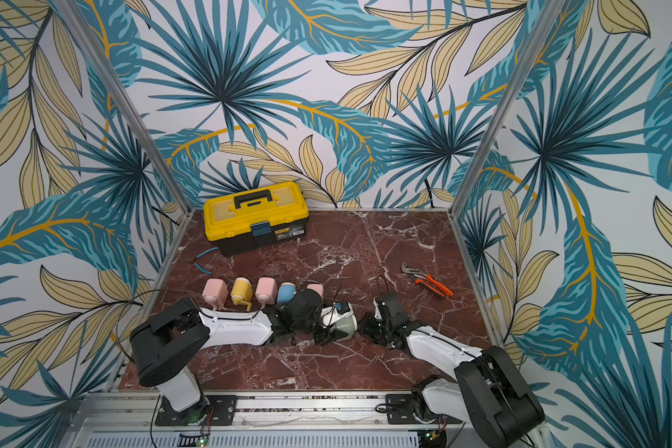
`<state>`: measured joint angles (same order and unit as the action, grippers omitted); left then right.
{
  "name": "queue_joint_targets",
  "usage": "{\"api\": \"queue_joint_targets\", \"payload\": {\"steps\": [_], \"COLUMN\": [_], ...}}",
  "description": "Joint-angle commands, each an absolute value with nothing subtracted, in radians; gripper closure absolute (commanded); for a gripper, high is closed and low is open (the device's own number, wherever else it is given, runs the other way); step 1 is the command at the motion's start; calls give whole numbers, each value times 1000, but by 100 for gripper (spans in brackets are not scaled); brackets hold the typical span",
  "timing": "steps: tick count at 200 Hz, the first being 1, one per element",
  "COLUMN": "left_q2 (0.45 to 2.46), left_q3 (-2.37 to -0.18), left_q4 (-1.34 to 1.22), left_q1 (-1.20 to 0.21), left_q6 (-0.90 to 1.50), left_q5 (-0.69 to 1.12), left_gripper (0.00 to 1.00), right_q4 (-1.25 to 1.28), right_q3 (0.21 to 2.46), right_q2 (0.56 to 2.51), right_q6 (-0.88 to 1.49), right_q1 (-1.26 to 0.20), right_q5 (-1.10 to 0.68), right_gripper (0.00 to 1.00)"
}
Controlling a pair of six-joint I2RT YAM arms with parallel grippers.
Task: Put the tray back into the pencil sharpener
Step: Pick up the pencil sharpener from the center of the board, then place the pencil sharpener at the center of the board.
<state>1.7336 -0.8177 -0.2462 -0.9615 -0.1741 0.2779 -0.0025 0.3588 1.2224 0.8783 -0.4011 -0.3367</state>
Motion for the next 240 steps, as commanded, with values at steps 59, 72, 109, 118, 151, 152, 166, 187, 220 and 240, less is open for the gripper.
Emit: {"api": "queue_joint_targets", "payload": {"steps": [59,72,109,118,151,152,166,187,220,240], "left_q2": [1751,1757,1773,1775,1790,1791,1803,1821,1875,1900], "left_q3": [-895,-916,-974,-982,-995,-995,-999,-1007,-1056,-1088], "left_q4": [-264,-264,-262,-262,-261,-261,-259,-256,-249,-240], "left_q1": [-1036,-1056,-1091,-1098,-1110,-1110,-1125,-1135,-1136,-1137], "left_q6": [27,70,259,281,405,409,442,496,510,513], "left_q5": [59,4,-186,-237,-401,-405,-457,-537,-654,-690], "left_gripper": [69,72,100,100,100,100,100,100,100,100], "right_q4": [-686,-733,-781,-783,-780,-781,-777,-767,-779,-798], "right_q3": [451,468,519,528,547,547,557,566,588,598], "right_q2": [824,769,752,761,788,788,794,804,828,830], "right_q6": [857,857,827,820,795,794,787,776,752,742], "right_q1": [-374,-374,-374,-374,-374,-374,-374,-374,-374,-374], "right_q5": [140,187,220,219,212,212,215,211,201,204], "right_gripper": [61,61,61,61,61,61,61,61,61,61]}}
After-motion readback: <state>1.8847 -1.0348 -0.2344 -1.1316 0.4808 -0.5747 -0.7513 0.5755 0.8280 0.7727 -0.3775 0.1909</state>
